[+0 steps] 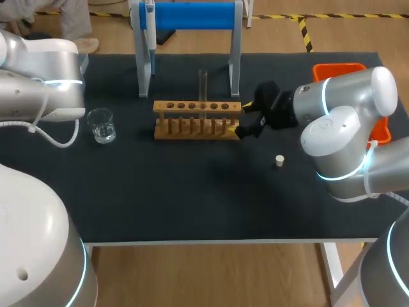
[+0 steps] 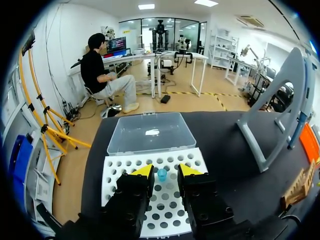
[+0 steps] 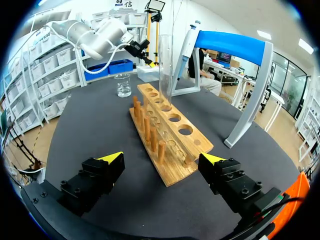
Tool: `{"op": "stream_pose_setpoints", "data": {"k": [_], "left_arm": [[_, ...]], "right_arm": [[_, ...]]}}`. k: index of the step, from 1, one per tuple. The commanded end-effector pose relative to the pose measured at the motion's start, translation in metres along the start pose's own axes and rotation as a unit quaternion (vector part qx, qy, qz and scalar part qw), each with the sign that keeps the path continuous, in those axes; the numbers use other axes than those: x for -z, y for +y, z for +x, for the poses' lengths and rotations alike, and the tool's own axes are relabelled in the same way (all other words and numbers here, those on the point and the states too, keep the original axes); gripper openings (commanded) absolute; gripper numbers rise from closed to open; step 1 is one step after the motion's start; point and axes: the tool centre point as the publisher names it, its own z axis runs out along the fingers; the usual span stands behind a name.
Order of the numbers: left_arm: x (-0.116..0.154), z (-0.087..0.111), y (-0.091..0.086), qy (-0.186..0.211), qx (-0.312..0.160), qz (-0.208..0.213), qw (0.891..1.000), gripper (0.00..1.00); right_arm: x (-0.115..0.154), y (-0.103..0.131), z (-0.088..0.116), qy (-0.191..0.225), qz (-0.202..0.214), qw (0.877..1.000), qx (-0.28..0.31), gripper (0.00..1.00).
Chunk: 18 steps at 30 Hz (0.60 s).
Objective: Invert the test tube, pick up the pipette, mount the tip to pipette, aspirate from beaker and dispense into the tube, eject the tip, return the pipette, and cap with the stopper.
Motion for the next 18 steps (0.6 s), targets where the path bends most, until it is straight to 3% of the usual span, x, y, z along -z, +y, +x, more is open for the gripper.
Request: {"op": "stream_pose_setpoints", "data": {"k": [1, 11, 18], "left_arm": [[-0.0025, -0.0025, -0.0019, 0.002, -0.001, -0.007, 1.000, 0.28], [-0.0032, -0.0029, -0.0008, 0.002, 0.000, -0.008, 1.000, 0.00], [-0.0034, -0.0028, 0.0000, 0.002, 0.001, -0.010, 1.000, 0.00]], "right_arm": [[0.0006, -0.0005, -0.0006, 0.001, 0.000, 1.000, 0.000, 1.00], [0.0006, -0.0005, -0.0006, 0.001, 0.000, 1.000, 0.000, 1.00], [0.0006, -0.0005, -0.0006, 0.001, 0.000, 1.000, 0.000, 1.00]]}}
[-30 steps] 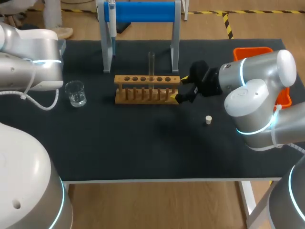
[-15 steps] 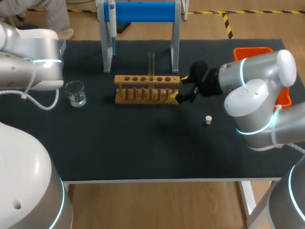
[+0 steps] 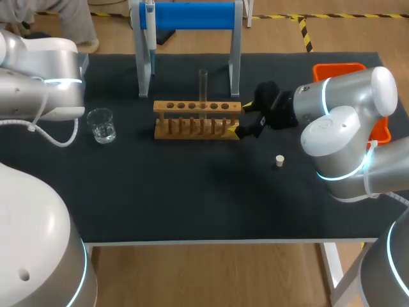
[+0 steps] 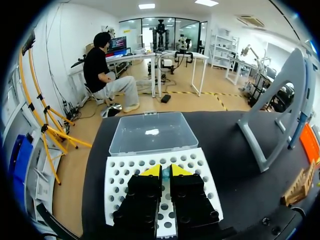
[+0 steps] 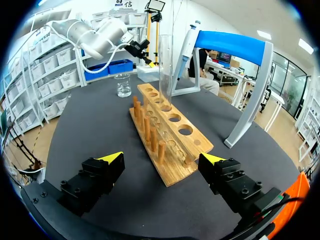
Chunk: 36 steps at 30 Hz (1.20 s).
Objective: Invert the test tube, pick up the pipette, mount the tip to pipette, aspirate from beaker and dispense into the tube, eject the tip, return the pipette, and cap with the stopper.
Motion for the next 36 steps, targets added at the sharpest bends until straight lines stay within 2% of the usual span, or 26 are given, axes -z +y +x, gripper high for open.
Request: {"op": "stream_pose_setpoints", "data": {"k": [1, 3, 4, 7, 8, 12, 25, 36], "left_arm": [[-0.0035, -0.0011, -0.0006, 0.003, -0.001, -0.006, 1.000, 0.00], [-0.0035, -0.0011, -0.0005, 0.003, 0.000, -0.006, 1.000, 0.31], [-0.0035, -0.0011, -0.0004, 0.003, 0.000, -0.006, 1.000, 0.33], [-0.0034, -0.0013, -0.0003, 0.002, 0.000, -0.006, 1.000, 0.49], [-0.0033, -0.0014, -0.0004, 0.002, 0.000, -0.006, 1.000, 0.51], [-0.0031, -0.0016, -0.0006, 0.001, 0.000, -0.005, 1.000, 0.53], [-0.0037, -0.0030, -0.0071, 0.000, -0.003, 0.001, 1.000, 0.47], [-0.0045, -0.0038, -0.0084, -0.001, -0.003, 0.002, 1.000, 0.35]], "right_arm": [[0.0006, -0.0005, -0.0006, 0.001, 0.000, 1.000, 0.000, 1.00], [0.0006, -0.0005, -0.0006, 0.001, 0.000, 1.000, 0.000, 1.00], [0.0006, -0.0005, -0.0006, 0.001, 0.000, 1.000, 0.000, 1.00], [0.0006, -0.0005, -0.0006, 0.001, 0.000, 1.000, 0.000, 1.00], [0.0006, -0.0005, -0.0006, 0.001, 0.000, 1.000, 0.000, 1.00], [0.0006, -0.0005, -0.0006, 0.001, 0.000, 1.000, 0.000, 1.00], [0.0006, -0.0005, -0.0006, 0.001, 0.000, 1.000, 0.000, 1.00], [0.0006, -0.0005, -0.0006, 0.001, 0.000, 1.000, 0.000, 1.00]]}}
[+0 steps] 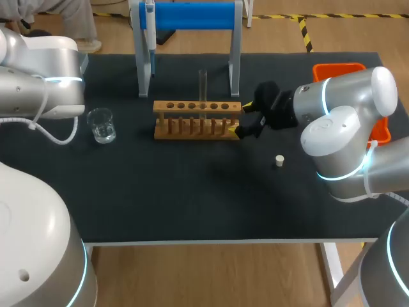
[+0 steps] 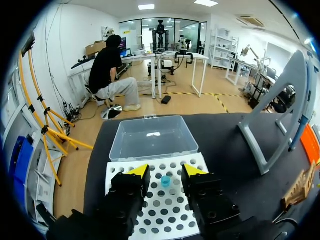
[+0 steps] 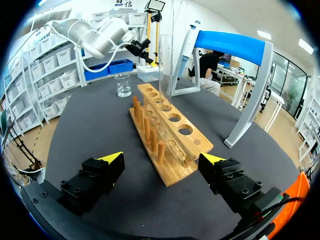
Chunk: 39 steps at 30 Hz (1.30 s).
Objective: Invert the test tube, pick up the pipette, mount the tip to pipette, aspirate from beaker and dispense into the tube, eject the tip, return the pipette, and cap with the stopper.
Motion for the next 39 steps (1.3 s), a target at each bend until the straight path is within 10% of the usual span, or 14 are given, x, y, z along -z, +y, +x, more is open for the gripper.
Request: {"op": "stream_pose_setpoints", "data": {"k": [1, 39], "left_arm": [[-0.0028, -0.0021, 0.0000, 0.002, 0.000, -0.003, 1.000, 0.35], [-0.0011, -0.0020, 0.0007, -0.002, 0.001, -0.009, 1.000, 0.00]], "right_arm": [[0.0006, -0.0005, -0.0006, 0.001, 0.000, 1.000, 0.000, 1.00], [0.0006, -0.0005, -0.0006, 0.001, 0.000, 1.000, 0.000, 1.00]]}}
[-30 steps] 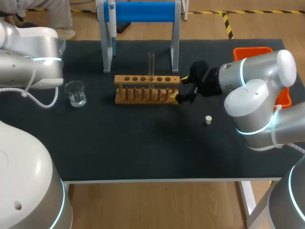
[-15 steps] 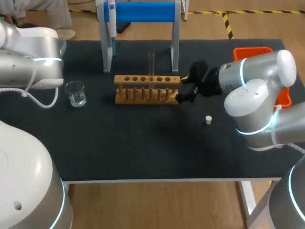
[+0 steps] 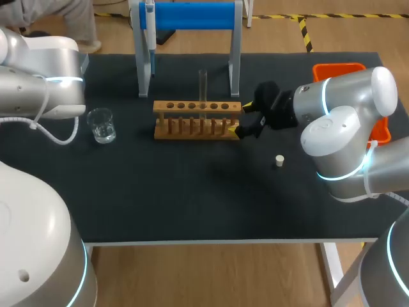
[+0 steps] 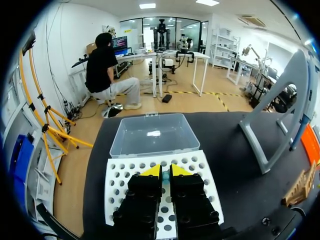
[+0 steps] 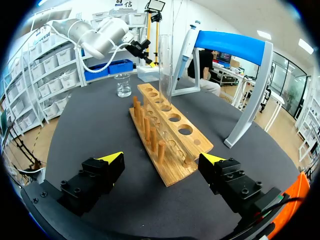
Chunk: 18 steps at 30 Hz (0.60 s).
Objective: Invert the test tube, pick up the pipette, mount the tip to pipette, aspirate from beaker and dispense into the tube, eject the tip, return the pipette, and cap with the stopper.
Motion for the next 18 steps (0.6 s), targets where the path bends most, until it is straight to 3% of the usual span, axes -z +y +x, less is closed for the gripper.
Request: {"op": "stream_pose_setpoints", "data": {"k": [1, 18], "left_arm": [[0.001, -0.001, -0.004, 0.001, -0.001, -0.002, 1.000, 0.00], [0.019, -0.001, -0.019, -0.016, -0.012, 0.013, 1.000, 0.00]], "right_arm": [[0.001, 0.000, -0.001, 0.001, 0.000, 1.000, 0.000, 1.00], [0.001, 0.000, -0.001, 0.001, 0.000, 1.000, 0.000, 1.00]]}}
